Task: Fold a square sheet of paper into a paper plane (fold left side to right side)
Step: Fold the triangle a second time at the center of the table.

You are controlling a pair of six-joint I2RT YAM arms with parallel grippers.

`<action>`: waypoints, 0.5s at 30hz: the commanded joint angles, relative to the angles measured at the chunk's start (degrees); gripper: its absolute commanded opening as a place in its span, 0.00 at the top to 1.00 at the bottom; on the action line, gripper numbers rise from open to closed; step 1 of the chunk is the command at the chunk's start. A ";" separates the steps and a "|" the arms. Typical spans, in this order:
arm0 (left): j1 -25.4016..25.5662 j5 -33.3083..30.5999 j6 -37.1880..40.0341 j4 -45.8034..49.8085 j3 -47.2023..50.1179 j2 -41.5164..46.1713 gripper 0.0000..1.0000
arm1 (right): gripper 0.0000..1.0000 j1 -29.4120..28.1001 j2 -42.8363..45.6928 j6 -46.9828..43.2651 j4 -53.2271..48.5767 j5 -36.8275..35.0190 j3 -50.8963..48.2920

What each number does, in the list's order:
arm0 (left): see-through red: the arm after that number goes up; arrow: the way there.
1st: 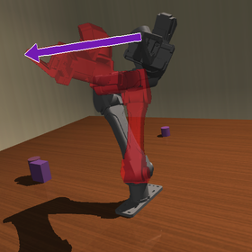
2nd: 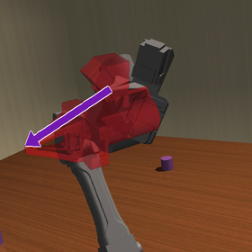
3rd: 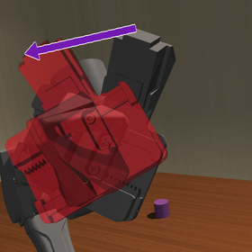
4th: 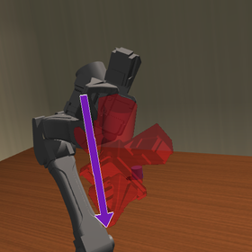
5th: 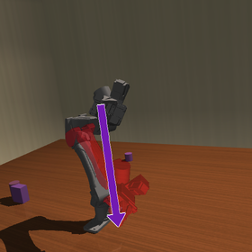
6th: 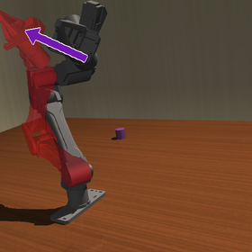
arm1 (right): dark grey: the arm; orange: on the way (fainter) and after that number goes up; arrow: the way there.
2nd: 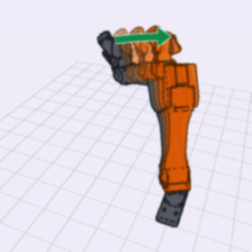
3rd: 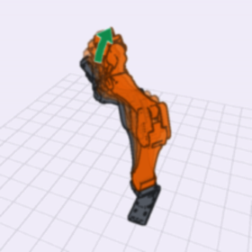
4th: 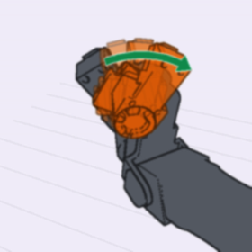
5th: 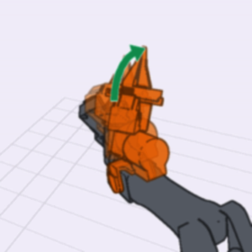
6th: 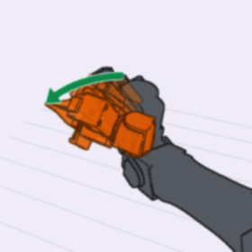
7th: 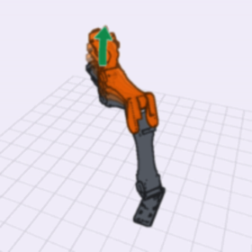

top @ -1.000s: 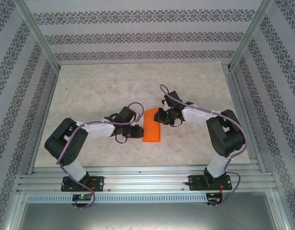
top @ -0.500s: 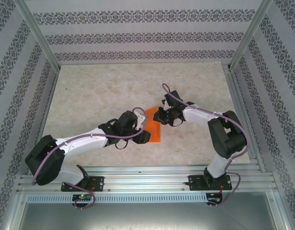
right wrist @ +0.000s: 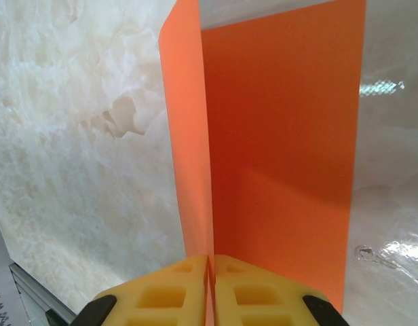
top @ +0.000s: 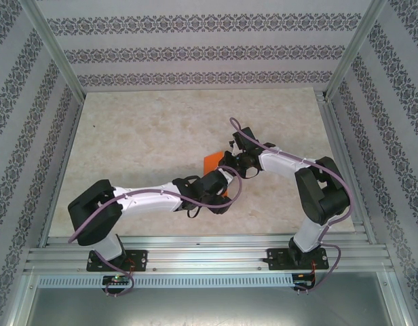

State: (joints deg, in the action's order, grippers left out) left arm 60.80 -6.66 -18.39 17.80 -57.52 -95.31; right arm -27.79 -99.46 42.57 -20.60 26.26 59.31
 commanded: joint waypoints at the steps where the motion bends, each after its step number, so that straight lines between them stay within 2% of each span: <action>1: 1.27 -7.52 0.02 4.76 -2.95 -2.23 0.30 | 0.89 -0.86 -0.21 0.76 -0.76 0.37 1.77; 5: 1.43 -9.93 -0.60 6.86 -5.24 -4.28 0.40 | 0.89 -0.95 -0.37 0.65 -0.76 0.37 1.51; 15: 1.43 -6.30 1.09 6.81 -5.69 -3.93 0.78 | 0.89 -0.95 -0.91 -0.64 -2.51 -0.86 2.23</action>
State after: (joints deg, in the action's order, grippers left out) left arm 61.32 -13.78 -17.96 23.49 -62.22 -99.94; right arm -28.14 -99.59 42.39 -22.17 26.20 60.01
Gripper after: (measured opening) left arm 0.239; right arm 0.110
